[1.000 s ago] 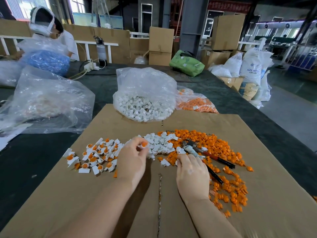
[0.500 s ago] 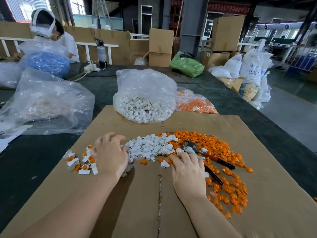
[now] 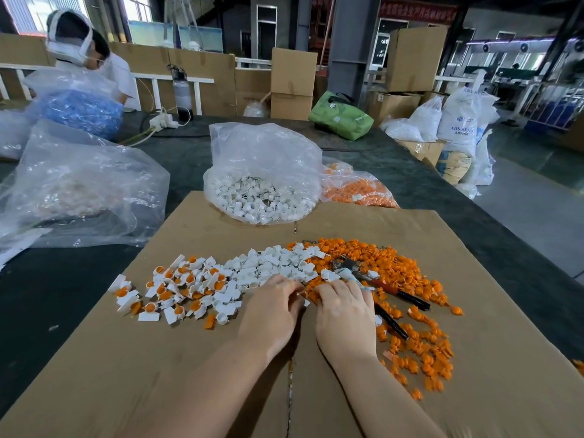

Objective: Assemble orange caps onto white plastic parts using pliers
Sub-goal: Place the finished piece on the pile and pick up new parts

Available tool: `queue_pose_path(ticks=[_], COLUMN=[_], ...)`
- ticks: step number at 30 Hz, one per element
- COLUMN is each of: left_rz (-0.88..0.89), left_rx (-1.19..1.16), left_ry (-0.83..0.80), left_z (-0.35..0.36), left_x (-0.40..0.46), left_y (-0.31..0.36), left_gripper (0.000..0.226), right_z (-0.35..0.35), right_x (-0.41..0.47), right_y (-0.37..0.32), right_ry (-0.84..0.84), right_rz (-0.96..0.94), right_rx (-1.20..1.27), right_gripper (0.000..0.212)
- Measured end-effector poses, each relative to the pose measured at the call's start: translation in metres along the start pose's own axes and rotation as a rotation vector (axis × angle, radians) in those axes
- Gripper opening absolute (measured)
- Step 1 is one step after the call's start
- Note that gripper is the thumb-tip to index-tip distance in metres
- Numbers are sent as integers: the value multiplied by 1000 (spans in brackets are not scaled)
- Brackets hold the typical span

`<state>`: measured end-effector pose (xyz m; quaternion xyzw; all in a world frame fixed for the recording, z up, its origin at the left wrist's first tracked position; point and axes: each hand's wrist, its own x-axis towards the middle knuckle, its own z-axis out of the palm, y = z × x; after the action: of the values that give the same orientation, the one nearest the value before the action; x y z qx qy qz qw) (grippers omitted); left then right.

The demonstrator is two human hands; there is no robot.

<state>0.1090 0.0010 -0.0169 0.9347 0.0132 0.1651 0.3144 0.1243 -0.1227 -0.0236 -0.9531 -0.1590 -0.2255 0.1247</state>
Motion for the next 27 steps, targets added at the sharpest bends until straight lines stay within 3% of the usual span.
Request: queue_pose_path(ticks=[11,15,21,27], left_rz=[3,-3,23,-72], left_rx=[-37,-63,-103,-231], left_ry=[1,54,44,87], left_z=[3,3,4,10], left_x=[-7,-9,-6,-5], left_y=[-2,0,4,8], left_gripper=[19,13,31,16], right_z=[0,0,2,2], right_x=[2,0,-3,-5], right_y=[-1,1,2,5], right_ry=[-56,80,219,271], right_rz=[36,12,-18,-25], right_rx=[-31,-55,-23,126], right_gripper=[11,32,31,28])
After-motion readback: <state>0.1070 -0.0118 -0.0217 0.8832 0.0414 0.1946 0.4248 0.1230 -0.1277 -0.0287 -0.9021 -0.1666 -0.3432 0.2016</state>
